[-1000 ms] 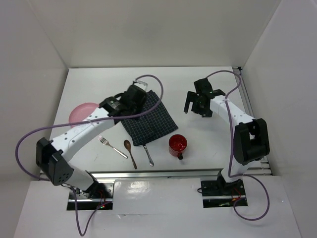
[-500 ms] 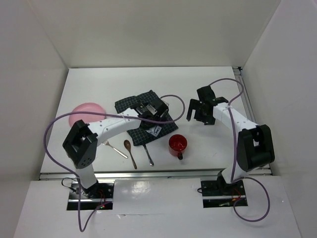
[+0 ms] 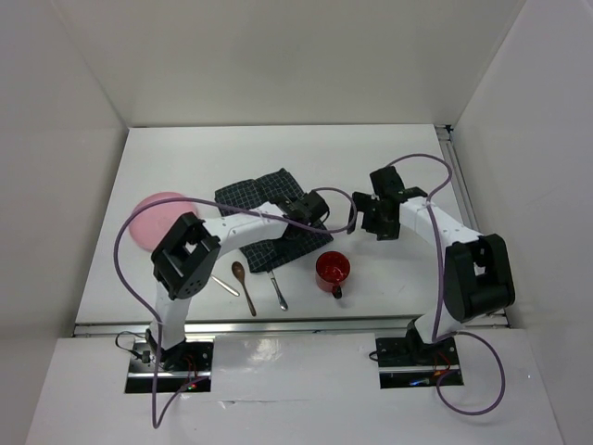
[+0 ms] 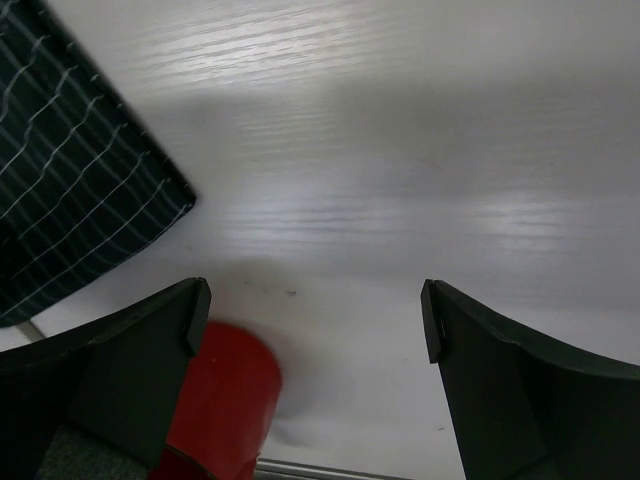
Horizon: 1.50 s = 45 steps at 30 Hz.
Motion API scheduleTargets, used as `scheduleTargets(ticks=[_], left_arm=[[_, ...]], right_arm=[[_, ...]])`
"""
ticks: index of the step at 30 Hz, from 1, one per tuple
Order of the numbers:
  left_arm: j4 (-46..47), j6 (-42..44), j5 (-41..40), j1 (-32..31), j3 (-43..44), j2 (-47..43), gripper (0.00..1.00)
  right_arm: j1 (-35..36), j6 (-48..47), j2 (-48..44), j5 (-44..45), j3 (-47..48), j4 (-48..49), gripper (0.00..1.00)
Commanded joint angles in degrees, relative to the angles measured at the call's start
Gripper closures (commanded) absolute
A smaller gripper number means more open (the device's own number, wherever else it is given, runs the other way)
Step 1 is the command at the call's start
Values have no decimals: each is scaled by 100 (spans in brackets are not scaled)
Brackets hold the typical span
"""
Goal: Set the dinner table for one person
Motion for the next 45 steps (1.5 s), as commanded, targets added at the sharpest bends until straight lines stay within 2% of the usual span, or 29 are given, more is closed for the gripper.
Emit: scheduleTargets(ticks=[1, 3, 4, 7, 8, 12, 15, 20, 24, 28, 29, 32, 33, 35, 38, 39, 41, 42, 44, 45], left_arm=[[-243, -38, -413, 166, 329, 46, 54], [-243, 24, -247, 228, 330, -103, 61], [-182, 85, -246, 290, 330, -165, 73], [-313, 86, -194, 360, 330, -358, 95], [-374, 8, -194, 421, 391, -472, 100], [-489, -116, 201, 685, 391, -885, 100], [-112, -116, 991, 1106, 67, -1491, 100], [117, -169, 1616, 1678, -233, -2185, 100], [240, -222, 1828, 1951, -233, -2380, 100], [293, -275, 2161, 2205, -146, -2450, 100], [293, -327, 2240, 2311, -40, -2450, 100], [354, -327, 2486, 2443, 197, -2293, 100], [355, -388, 2487, 2513, 424, -2223, 100], [416, -389, 2653, 2601, 776, -1873, 100], [162, -389, 3047, 2864, 2153, -1266, 100], [-82, -389, 3154, 2918, 3124, -777, 100], [-242, -537, 3591, 3110, 4113, -317, 100], [-243, -599, 3768, 3172, 4962, 77, 100], [-68, -976, 4374, 3418, 5504, 291, 100], [455, -1126, 4586, 3497, 5446, 222, 100]], right_arm=[[-29, -363, -299, -856, -42, 507, 0], [-29, -434, -168, -1375, -42, 561, 0], [-29, -434, -37, -1507, 27, 622, 0], [-29, -382, 262, -1842, 133, 771, 0], [-29, -312, 342, -1903, 133, 832, 0], [41, -197, 693, -2438, 247, 1131, 0], [190, -135, 992, -2510, 370, 1193, 1], [393, 215, 1326, -2318, 371, 1482, 11], [498, 418, 1721, -2387, 484, 1738, 23], [753, 550, 2126, -2195, 941, 1738, 42], [823, 602, 2283, -2072, 1081, 1617, 60], [824, 664, 2478, -1782, 1670, 1467, 91], [693, 725, 2565, -1711, 2028, 1361, 100], [526, 726, 2566, -1710, 2434, 1360, 100], [61, 778, 2759, -1771, 3584, 1046, 100], [-219, 779, 2759, -1772, 4249, 948, 100], [-511, 1006, 2812, -1982, 4833, 738, 100], [-817, 1138, 2812, -2096, 5340, 736, 100], [-1091, 1297, 2603, -2544, 5477, 876, 100], [-1231, 1349, 2462, -2606, 5477, 955, 100]])
